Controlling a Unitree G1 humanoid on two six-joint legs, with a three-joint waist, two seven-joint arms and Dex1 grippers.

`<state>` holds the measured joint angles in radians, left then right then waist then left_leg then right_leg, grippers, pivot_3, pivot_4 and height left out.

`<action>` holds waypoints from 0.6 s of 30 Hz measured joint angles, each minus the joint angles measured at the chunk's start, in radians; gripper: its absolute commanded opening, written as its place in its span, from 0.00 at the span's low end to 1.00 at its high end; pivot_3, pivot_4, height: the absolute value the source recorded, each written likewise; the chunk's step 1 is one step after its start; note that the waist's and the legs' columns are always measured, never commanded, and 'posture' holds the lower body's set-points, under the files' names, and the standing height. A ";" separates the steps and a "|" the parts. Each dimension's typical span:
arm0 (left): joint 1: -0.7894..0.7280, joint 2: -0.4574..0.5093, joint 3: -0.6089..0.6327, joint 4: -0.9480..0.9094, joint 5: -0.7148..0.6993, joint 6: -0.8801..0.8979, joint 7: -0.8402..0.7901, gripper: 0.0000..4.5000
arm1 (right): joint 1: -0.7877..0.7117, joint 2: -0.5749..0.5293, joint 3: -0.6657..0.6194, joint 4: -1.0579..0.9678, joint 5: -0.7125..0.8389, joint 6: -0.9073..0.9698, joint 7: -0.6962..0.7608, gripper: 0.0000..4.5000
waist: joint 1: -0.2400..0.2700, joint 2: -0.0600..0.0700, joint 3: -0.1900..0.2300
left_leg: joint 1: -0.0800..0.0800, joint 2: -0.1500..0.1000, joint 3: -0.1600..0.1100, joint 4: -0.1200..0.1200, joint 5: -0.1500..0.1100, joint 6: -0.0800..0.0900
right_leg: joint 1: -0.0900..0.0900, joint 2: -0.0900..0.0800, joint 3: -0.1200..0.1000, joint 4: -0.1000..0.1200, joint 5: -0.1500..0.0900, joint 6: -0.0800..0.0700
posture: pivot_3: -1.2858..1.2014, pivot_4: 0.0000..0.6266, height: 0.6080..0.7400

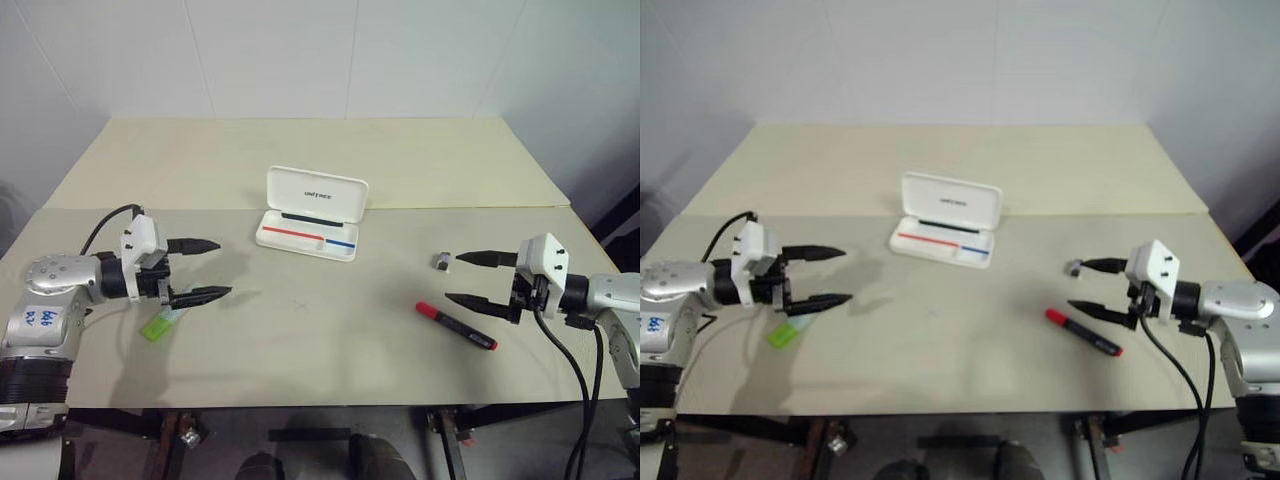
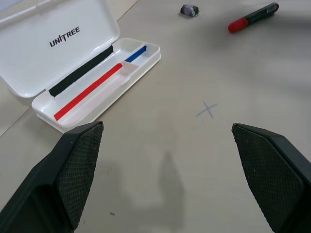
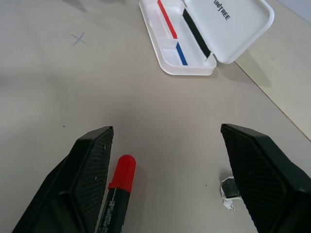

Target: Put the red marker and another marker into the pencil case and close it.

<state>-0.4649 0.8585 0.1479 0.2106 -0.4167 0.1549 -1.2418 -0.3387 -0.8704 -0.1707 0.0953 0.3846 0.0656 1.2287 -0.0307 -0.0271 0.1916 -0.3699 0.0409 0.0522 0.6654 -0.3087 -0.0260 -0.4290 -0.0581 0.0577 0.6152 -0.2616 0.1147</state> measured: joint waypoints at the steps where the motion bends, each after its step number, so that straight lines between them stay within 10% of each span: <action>1: 0.001 0.002 0.000 -0.001 0.000 0.002 -0.003 1.00 | -0.009 0.001 0.002 0.007 0.000 0.000 0.000 0.83 | 0.000 0.000 0.000 | 0.000 0.000 0.000 0.000 0.000 0.000 | 0.000 0.000 0.000 0.000 0.000 0.000 | 0.52 0.24 1.00; 18: 0.032 0.017 0.040 -0.002 -0.001 -0.014 0.030 1.00 | -0.363 0.180 0.243 0.054 -0.074 0.158 -0.036 0.83 | -0.003 0.000 0.000 | -0.001 0.002 0.001 -0.001 0.000 0.000 | -0.002 0.000 -0.001 0.001 -0.001 -0.001 | 0.52 0.24 1.00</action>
<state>-0.4331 0.8755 0.1879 0.2087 -0.4181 0.1408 -1.2121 -0.7022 -0.6907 0.0722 0.1489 0.3110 0.2233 1.1928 -0.0335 -0.0270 0.1916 -0.3705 0.0428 0.0530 0.6648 -0.3090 -0.0260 -0.4310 -0.0581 0.0564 0.6162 -0.2621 0.1137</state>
